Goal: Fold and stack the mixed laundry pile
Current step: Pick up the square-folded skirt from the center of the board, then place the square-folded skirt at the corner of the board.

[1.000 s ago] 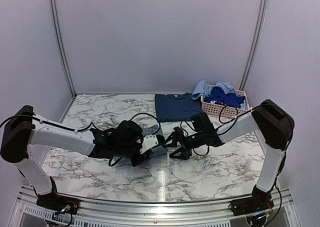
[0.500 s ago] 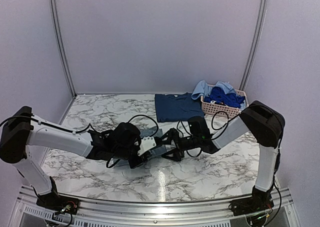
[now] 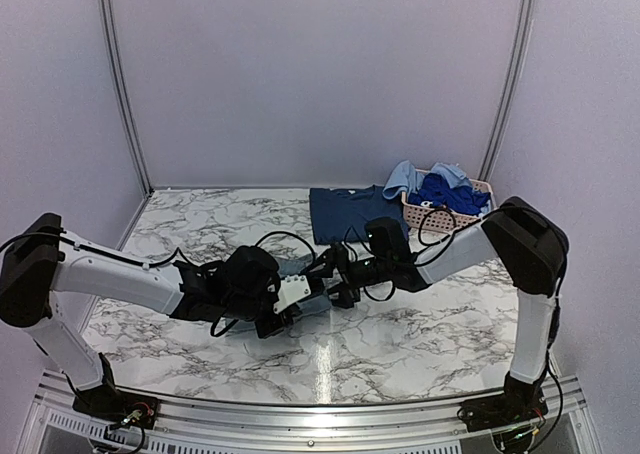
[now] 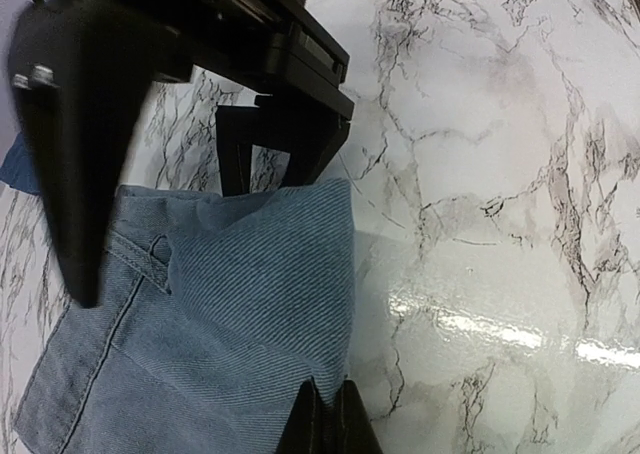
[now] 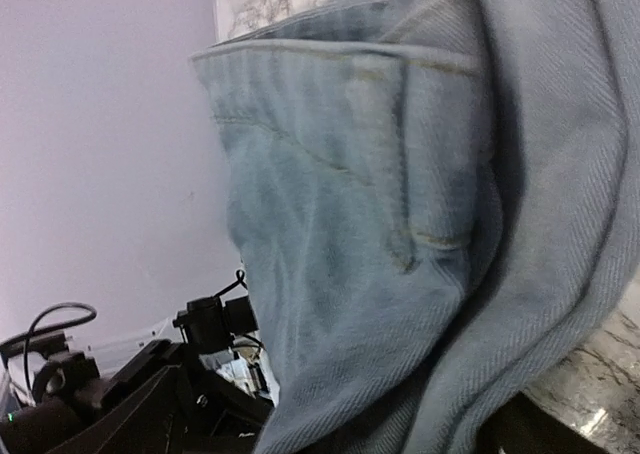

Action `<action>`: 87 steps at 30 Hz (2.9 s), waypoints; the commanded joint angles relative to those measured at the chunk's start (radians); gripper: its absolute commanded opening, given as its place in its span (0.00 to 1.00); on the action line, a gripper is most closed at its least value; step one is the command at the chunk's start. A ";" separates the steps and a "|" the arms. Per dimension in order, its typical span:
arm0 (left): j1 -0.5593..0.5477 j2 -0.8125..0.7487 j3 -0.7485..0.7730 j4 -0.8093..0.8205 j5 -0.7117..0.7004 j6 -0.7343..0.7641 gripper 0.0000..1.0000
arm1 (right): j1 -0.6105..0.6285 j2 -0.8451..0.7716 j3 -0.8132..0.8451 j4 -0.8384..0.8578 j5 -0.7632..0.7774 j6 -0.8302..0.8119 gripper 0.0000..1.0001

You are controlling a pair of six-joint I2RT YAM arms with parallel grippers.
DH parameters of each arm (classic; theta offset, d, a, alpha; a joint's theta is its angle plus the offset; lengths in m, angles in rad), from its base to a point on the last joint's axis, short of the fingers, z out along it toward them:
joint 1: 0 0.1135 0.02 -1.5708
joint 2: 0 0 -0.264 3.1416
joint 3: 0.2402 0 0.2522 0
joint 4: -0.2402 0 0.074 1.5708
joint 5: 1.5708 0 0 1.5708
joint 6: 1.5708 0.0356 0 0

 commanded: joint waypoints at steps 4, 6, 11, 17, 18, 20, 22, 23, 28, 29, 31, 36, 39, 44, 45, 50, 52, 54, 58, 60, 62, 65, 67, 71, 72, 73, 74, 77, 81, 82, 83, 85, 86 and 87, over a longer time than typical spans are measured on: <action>-0.004 -0.043 -0.006 0.053 -0.010 -0.039 0.00 | 0.013 0.069 -0.014 -0.122 0.029 0.009 0.59; -0.004 -0.040 -0.003 0.058 -0.011 -0.042 0.00 | 0.021 0.075 -0.013 -0.128 0.040 0.022 0.59; -0.004 -0.036 -0.002 0.061 -0.006 -0.039 0.00 | 0.025 0.104 0.031 -0.060 0.049 0.064 0.43; 0.046 -0.084 0.029 -0.006 -0.111 -0.313 0.19 | 0.023 0.138 0.177 -0.283 0.086 -0.113 0.00; 0.073 -0.109 0.035 -0.042 -0.113 -0.410 0.28 | 0.024 0.133 0.191 -0.323 0.093 -0.153 0.00; 0.139 -0.171 0.028 -0.118 -0.120 -0.585 0.42 | 0.024 0.130 0.225 -0.414 0.109 -0.228 0.00; 0.190 -0.255 -0.024 -0.155 -0.103 -0.741 0.71 | 0.025 0.130 0.256 -0.510 0.124 -0.310 0.00; 0.214 -0.305 -0.061 -0.160 -0.100 -0.825 0.91 | 0.025 0.129 0.272 -0.547 0.134 -0.344 0.00; 0.312 -0.483 -0.252 -0.160 -0.086 -1.155 0.99 | 0.026 0.129 0.335 -0.685 0.199 -0.479 0.00; 0.321 -0.500 -0.290 -0.148 -0.078 -1.211 0.99 | 0.026 0.128 0.344 -0.703 0.210 -0.499 0.00; 0.328 -0.514 -0.352 -0.118 -0.057 -1.296 0.99 | 0.027 0.128 0.364 -0.739 0.231 -0.531 0.00; 0.326 -0.469 -0.434 0.002 0.012 -1.405 0.99 | 0.028 0.127 0.393 -0.783 0.257 -0.572 0.00; 0.324 -0.418 -0.446 0.060 0.035 -1.409 0.99 | 0.028 0.135 0.407 -0.797 0.259 -0.583 0.00; 0.311 -0.318 -0.428 0.120 0.072 -1.408 0.99 | 0.029 0.137 0.421 -0.814 0.272 -0.600 0.00; 0.307 -0.302 -0.415 0.124 0.074 -1.401 0.99 | 0.029 0.138 0.424 -0.818 0.276 -0.601 0.00; 0.285 -0.223 -0.372 0.178 0.086 -1.382 0.97 | 0.032 0.151 0.437 -0.825 0.277 -0.606 0.00; 0.284 -0.202 -0.391 0.244 0.092 -1.406 0.91 | 0.032 0.157 0.446 -0.830 0.279 -0.609 0.00; 0.283 -0.178 -0.395 0.276 0.093 -1.406 0.80 | 0.034 0.158 0.453 -0.834 0.281 -0.611 0.00; 0.283 -0.147 -0.355 0.281 0.086 -1.369 0.46 | 0.035 0.154 0.476 -0.857 0.301 -0.628 0.00; 0.283 -0.144 -0.331 0.280 0.082 -1.343 0.23 | 0.034 0.145 0.489 -0.866 0.315 -0.637 0.00; 0.284 -0.151 -0.295 0.271 0.078 -1.314 0.03 | 0.034 0.131 0.509 -0.880 0.342 -0.653 0.00; 0.281 -0.178 -0.231 0.184 0.032 -1.271 0.00 | 0.034 0.105 0.565 -0.927 0.393 -0.697 0.00; 0.276 -0.190 -0.155 0.078 -0.033 -1.220 0.00 | 0.034 0.086 0.619 -0.968 0.441 -0.730 0.00; 0.276 -0.162 0.017 -0.050 -0.107 -1.074 0.00 | 0.029 0.055 0.746 -1.031 0.556 -0.817 0.00; 0.276 -0.149 0.057 -0.057 -0.115 -1.038 0.00 | 0.025 0.053 0.783 -1.048 0.580 -0.834 0.00; 0.276 -0.131 0.096 -0.066 -0.124 -1.005 0.00 | 0.016 0.053 0.813 -1.063 0.598 -0.847 0.00; 0.276 -0.107 0.140 -0.072 -0.134 -0.973 0.00 | 0.008 0.053 0.841 -1.074 0.612 -0.861 0.00; 0.279 -0.012 0.298 -0.078 -0.146 -0.874 0.00 | -0.030 0.055 0.909 -1.095 0.663 -0.903 0.00; 0.289 0.180 0.533 -0.083 -0.128 -0.774 0.00 | -0.111 0.064 0.958 -1.092 0.692 -0.941 0.00; 0.294 0.231 0.597 -0.083 -0.117 -0.757 0.00 | -0.130 0.064 0.960 -1.082 0.706 -0.953 0.00; 0.296 0.281 0.657 -0.083 -0.108 -0.744 0.00 | -0.148 0.063 0.958 -1.067 0.714 -0.971 0.00; 0.302 0.381 0.774 -0.083 -0.074 -0.719 0.00 | -0.179 0.065 0.956 -1.037 0.725 -0.994 0.00; 0.305 0.428 0.829 -0.082 -0.063 -0.711 0.00 | -0.194 0.070 0.956 -1.021 0.726 -1.007 0.00; 0.308 0.482 0.889 -0.083 -0.049 -0.706 0.00 | -0.206 0.078 0.960 -1.006 0.731 -1.014 0.00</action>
